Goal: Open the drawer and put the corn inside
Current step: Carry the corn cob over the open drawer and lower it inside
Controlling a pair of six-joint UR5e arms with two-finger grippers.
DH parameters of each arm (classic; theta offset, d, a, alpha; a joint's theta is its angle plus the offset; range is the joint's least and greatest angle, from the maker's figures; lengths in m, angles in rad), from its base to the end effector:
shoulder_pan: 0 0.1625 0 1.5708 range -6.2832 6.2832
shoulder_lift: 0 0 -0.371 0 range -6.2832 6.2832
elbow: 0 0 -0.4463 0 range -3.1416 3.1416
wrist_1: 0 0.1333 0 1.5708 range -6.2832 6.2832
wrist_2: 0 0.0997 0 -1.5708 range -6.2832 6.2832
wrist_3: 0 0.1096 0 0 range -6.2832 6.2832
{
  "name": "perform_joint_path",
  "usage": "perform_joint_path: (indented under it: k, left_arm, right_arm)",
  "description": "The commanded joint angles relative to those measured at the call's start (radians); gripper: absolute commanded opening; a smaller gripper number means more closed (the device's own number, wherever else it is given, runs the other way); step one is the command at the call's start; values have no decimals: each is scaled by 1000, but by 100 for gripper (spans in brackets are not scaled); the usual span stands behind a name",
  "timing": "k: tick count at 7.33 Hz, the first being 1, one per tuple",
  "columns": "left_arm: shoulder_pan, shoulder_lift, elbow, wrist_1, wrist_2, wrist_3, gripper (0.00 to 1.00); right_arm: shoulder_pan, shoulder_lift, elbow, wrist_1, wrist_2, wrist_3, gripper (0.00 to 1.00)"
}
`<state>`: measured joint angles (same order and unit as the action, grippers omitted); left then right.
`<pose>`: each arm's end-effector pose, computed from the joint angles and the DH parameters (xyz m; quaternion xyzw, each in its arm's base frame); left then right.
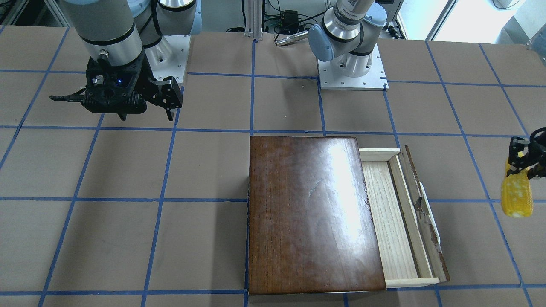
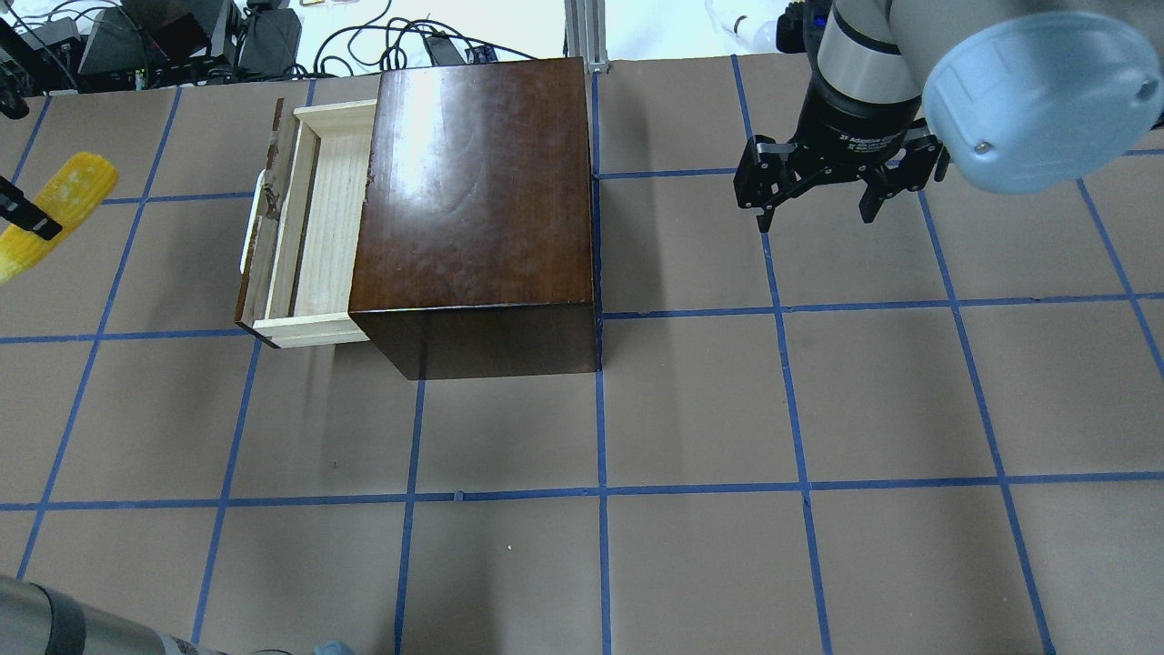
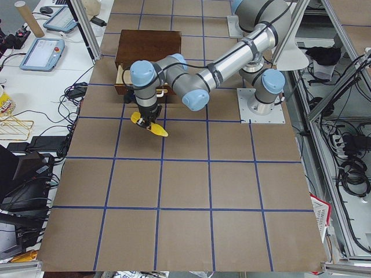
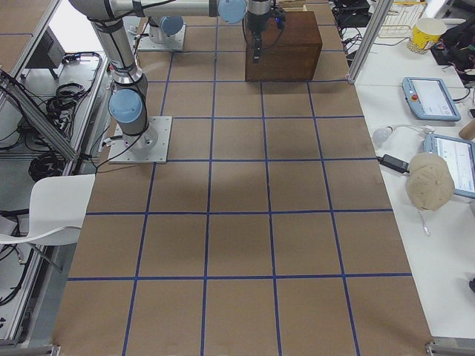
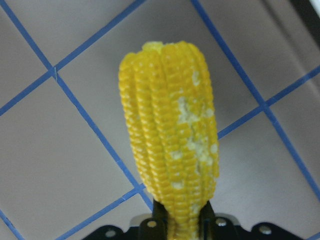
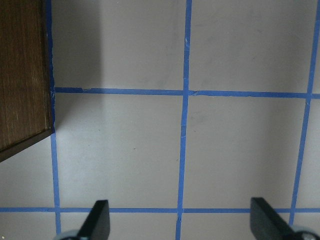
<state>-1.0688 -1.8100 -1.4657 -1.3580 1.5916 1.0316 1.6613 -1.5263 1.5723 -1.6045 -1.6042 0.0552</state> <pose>0.1922 -0.6225 0.3619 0.2611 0.9645 -0.0211 0.0348 0.1798 -0.5467 0.4019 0.0177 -0.9997 -0.0049 0.0171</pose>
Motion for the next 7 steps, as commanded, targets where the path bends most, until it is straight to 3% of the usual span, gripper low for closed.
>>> perform_joint_path:
  k: [1,4,7]
  left_arm:
    - [-138,58,-5,-33,-1,-268,0]
    - [-279,32,-4,-26,-13,-543,0]
    - [-295,-2,-10,-18,-94,-636,0]
  right_arm:
    - [0,0,0,0,0,0,100]
    - [0,0,0,0,0,0,100]
    - [0,0,0,0,0,0,100]
